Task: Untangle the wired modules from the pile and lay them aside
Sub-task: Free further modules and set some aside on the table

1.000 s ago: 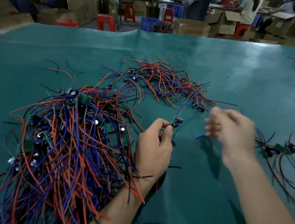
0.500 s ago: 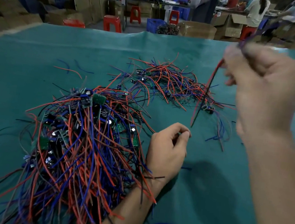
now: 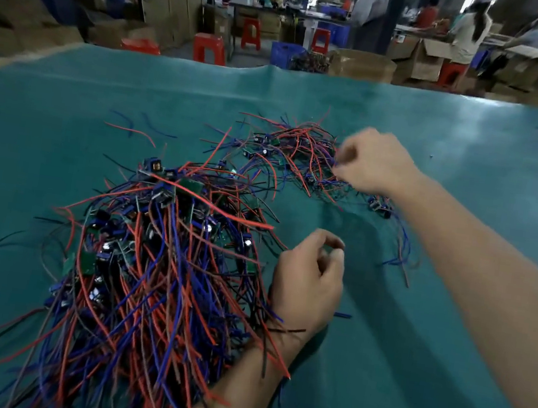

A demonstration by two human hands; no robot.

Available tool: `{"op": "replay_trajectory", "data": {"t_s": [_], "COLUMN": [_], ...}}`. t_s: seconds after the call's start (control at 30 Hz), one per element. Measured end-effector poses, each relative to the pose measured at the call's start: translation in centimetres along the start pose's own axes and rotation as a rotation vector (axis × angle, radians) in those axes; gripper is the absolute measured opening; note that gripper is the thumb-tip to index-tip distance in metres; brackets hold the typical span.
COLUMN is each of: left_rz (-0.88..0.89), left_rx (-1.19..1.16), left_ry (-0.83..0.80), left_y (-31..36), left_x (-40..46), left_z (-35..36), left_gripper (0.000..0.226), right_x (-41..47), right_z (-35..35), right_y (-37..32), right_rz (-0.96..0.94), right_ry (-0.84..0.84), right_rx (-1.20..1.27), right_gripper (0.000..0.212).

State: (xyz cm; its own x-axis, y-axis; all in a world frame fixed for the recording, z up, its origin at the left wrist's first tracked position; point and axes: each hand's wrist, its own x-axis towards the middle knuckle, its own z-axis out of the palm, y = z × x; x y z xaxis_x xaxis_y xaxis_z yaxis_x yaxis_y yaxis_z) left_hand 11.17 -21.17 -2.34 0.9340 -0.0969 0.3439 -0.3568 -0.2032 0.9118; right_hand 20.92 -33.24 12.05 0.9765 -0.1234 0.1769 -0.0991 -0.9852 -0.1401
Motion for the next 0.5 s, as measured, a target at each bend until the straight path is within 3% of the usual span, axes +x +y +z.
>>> {"op": "replay_trajectory", "data": {"t_s": [0.1,0.17,0.37,0.5], "left_rz": [-0.008,-0.013,-0.031,-0.033], "left_rx": [0.005,-0.006,-0.053,-0.057], "left_ry": [0.008,0.022,0.011,0.01], "left_y": [-0.1,0.0,0.2,0.2], "left_x": [0.0,0.0,-0.1,-0.1], "left_z": [0.1,0.2,0.0,0.0], "left_gripper": [0.014,0.015,0.019,0.021], "right_x": [-1.7,-0.6,-1.1,-2.7], "right_z": [5.0,5.7,6.0,3.8], "right_y": [6.1,7.3,8.7,9.1], "right_rz": [0.211,0.236,0.275,0.309], "right_ry": [-0.168,-0.076,0.004,0.05], "right_rx": [-0.075,-0.034,0.041,0.248], "right_gripper": [0.038,0.039,0.021,0.006]}}
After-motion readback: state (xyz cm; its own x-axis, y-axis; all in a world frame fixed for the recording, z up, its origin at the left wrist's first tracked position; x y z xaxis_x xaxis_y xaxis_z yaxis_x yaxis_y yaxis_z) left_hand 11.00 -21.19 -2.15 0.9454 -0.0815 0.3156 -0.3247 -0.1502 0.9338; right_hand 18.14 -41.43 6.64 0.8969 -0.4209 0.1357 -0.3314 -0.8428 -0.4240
